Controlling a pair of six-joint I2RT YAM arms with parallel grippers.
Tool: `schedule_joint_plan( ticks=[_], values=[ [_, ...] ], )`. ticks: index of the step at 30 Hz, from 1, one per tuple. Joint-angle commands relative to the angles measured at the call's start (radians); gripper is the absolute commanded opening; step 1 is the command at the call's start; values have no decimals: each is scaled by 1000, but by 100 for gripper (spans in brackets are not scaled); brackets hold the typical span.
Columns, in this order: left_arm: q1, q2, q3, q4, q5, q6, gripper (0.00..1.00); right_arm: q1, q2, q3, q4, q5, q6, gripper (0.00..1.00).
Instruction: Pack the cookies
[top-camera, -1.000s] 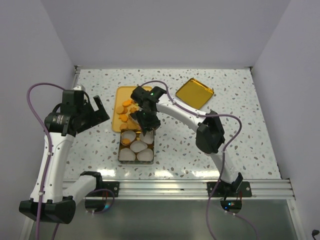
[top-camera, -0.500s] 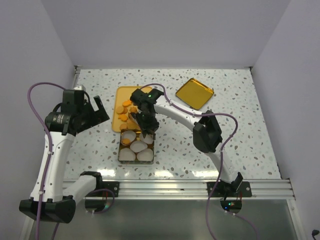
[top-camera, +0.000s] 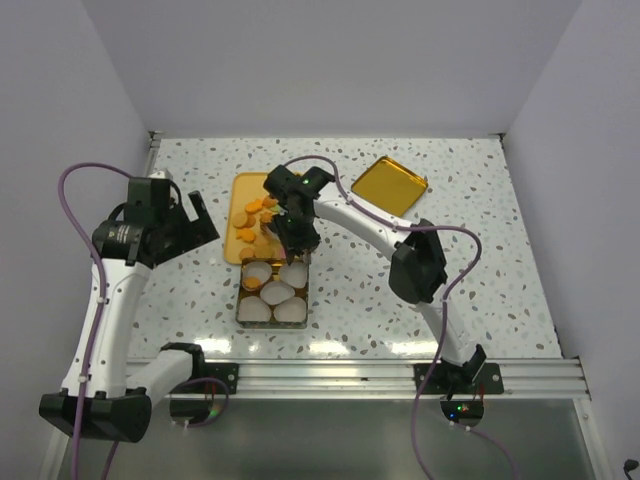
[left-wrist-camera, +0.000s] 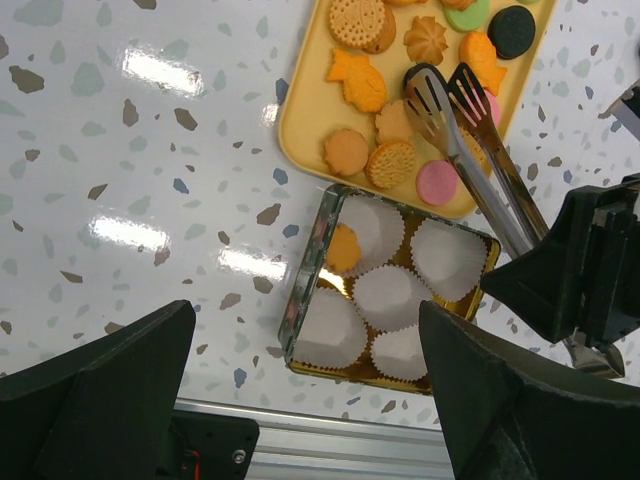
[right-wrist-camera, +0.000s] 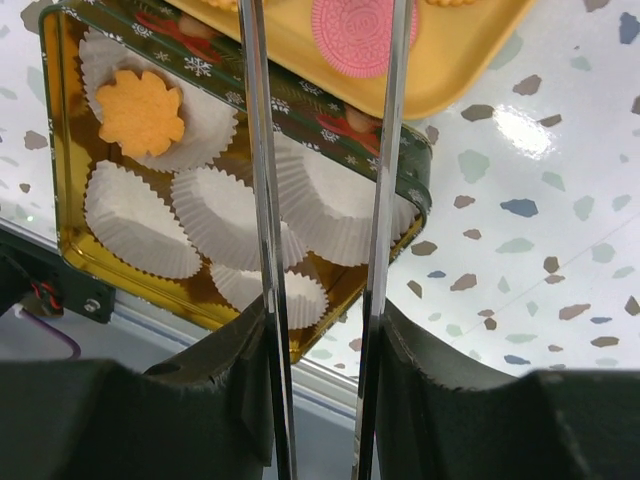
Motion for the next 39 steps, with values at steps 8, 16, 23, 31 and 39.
schedule_joint_plan(
  ticks=[8, 16, 23, 31, 39],
  values=[
    [7, -35, 26, 41, -66, -44, 100, -6, -293, -53, -70, 59, -25, 35],
    [7, -138, -70, 158, -49, -82, 100, -4, -537, -300, -56, 27, -32, 34],
    [7, -181, -94, 212, -69, -88, 100, 28, -760, -618, 14, -13, 1, 34],
    [7, -202, -140, 256, 111, -76, 100, 125, -807, -750, 99, -31, 46, 34],
    [7, -208, -132, 204, 109, -56, 100, 134, -741, -733, 125, -27, 40, 34]
  ],
)
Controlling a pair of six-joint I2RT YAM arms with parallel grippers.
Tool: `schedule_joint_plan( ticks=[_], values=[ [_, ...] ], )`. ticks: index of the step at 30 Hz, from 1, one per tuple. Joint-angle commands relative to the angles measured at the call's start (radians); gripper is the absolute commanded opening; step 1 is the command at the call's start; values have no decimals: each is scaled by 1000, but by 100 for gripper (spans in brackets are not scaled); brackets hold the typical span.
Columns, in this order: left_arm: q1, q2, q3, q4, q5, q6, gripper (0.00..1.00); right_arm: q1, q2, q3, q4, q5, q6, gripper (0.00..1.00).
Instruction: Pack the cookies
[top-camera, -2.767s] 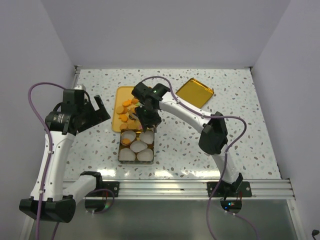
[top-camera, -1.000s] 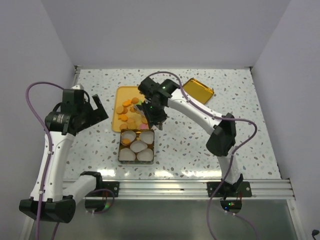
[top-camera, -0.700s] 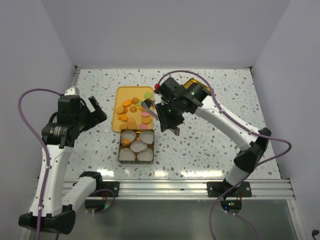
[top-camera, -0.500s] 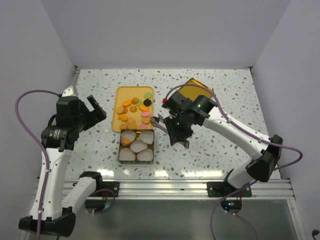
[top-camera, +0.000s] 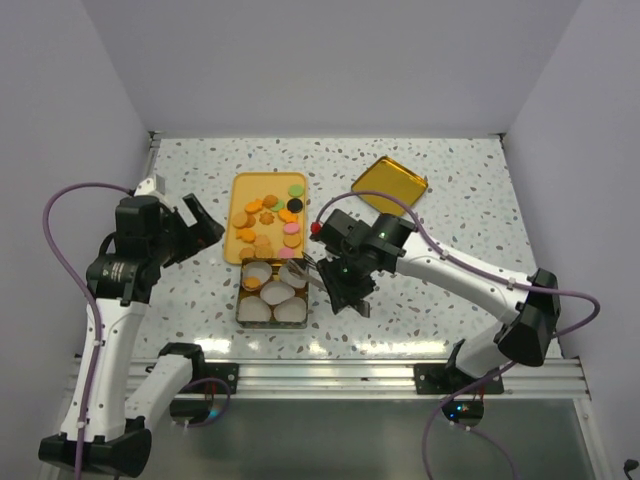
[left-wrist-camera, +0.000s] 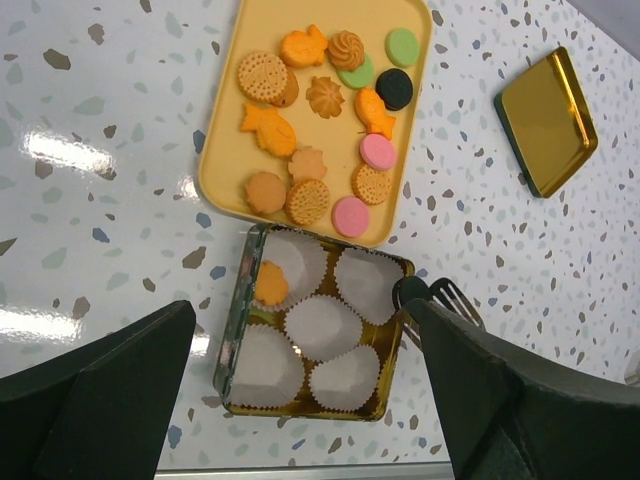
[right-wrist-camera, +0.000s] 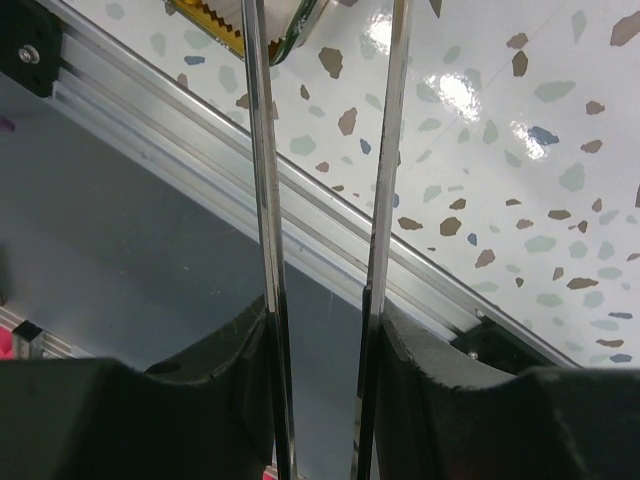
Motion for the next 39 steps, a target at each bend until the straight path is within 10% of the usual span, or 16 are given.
schedule_joint_plan(
  ticks=[1, 23, 39],
  values=[
    [7, -16, 18, -4, 14, 27, 100, 2, 30, 22, 52, -17, 1, 34],
    [7, -13, 75, -61, -22, 102, 100, -6, 126, 147, -15, 87, 21, 49],
    [7, -13, 84, -67, 8, 88, 100, -139, 429, 578, -98, 112, -48, 49]
  ],
)
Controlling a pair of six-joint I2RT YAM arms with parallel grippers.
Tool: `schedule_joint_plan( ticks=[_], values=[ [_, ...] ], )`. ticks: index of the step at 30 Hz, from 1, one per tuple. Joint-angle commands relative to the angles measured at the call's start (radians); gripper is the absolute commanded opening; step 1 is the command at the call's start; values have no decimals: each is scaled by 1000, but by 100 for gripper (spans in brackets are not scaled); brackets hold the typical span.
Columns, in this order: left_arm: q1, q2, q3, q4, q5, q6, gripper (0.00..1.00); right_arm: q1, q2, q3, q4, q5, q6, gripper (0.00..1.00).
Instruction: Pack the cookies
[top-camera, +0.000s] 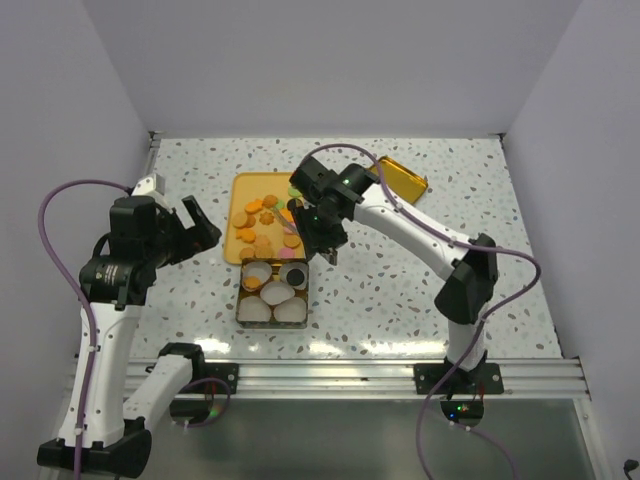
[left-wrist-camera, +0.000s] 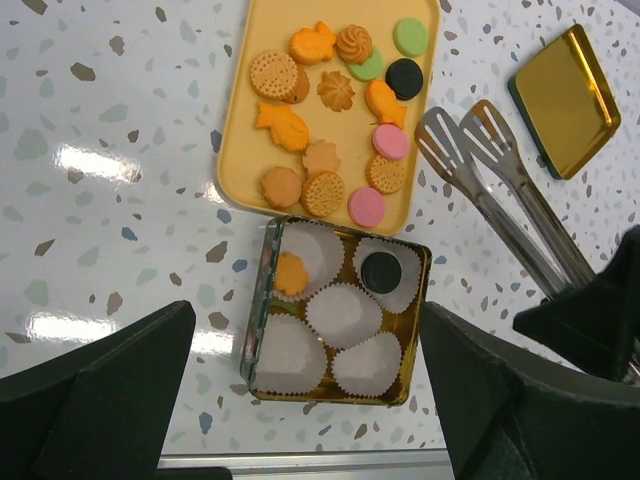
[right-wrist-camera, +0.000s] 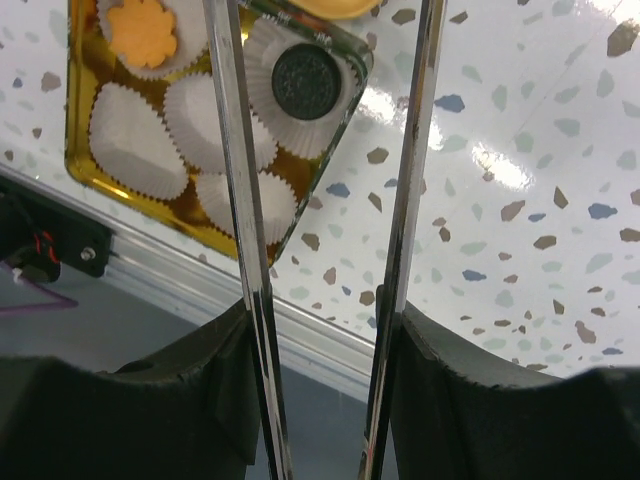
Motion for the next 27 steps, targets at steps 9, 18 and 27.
schedule_joint_plan(
  ticks=[9, 18, 27],
  values=[
    [7, 2, 59, -23, 2, 25, 100, -17, 219, 160, -30, 2, -27, 49],
    [6, 5, 57, -39, -24, 48, 100, -30, 253, 120, -10, 3, -24, 49],
    [-2, 15, 48, -27, -39, 51, 100, -36, 273, 109, -24, 21, -24, 49]
  ],
)
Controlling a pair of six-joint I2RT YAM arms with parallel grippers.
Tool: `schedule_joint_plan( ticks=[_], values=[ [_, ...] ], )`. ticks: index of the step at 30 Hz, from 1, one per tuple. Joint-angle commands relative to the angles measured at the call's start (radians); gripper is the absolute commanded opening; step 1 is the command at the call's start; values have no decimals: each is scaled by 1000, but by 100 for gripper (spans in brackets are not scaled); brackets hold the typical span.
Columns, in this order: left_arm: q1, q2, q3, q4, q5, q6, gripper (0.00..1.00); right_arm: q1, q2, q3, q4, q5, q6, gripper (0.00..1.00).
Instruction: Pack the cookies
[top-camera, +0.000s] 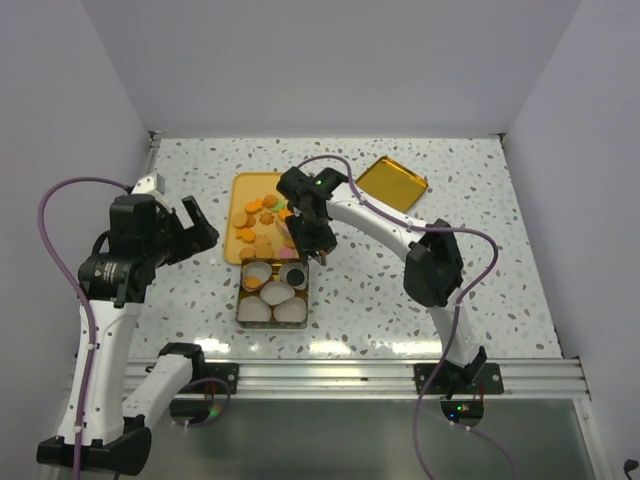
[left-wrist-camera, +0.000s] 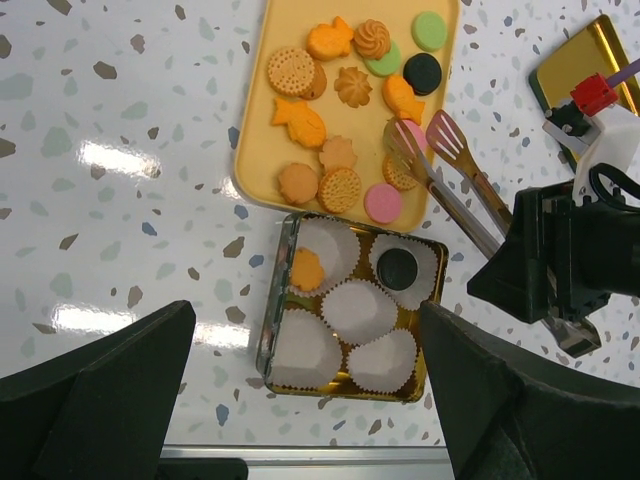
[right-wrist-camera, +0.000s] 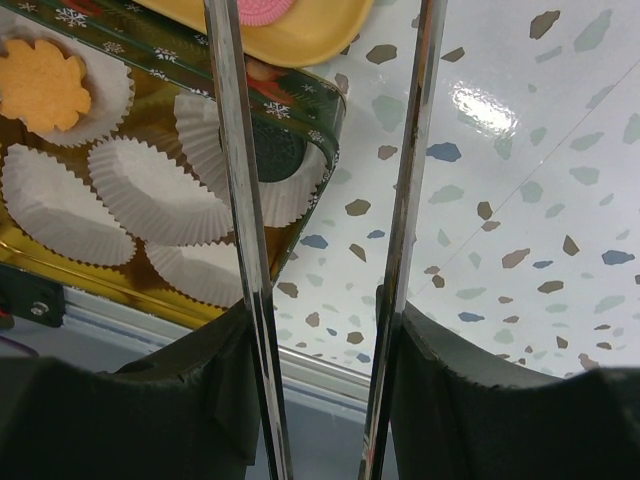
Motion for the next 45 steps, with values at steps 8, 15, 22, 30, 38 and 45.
schedule_joint_plan(
  ticks=[8, 15, 22, 30, 38, 45],
  values=[
    [-3, 2, 8, 16, -23, 25, 100, -10, 43, -1, -11, 2, -24, 47],
    [-3, -3, 0, 24, -22, 24, 100, -11, 54, 13, -28, 7, -33, 41],
    [-3, 0, -9, 25, -23, 22, 100, -21, 41, 45, -60, 24, -39, 33],
    [-3, 28, 13, 35, -23, 16, 100, -30, 3, 180, -139, 53, -45, 29],
    [-3, 33, -9, 70, -17, -9, 100, -28, -130, 171, -146, 38, -42, 29],
    [-3, 34, -32, 93, -6, -33, 100, -24, -314, -27, -30, -57, -61, 28]
  ],
)
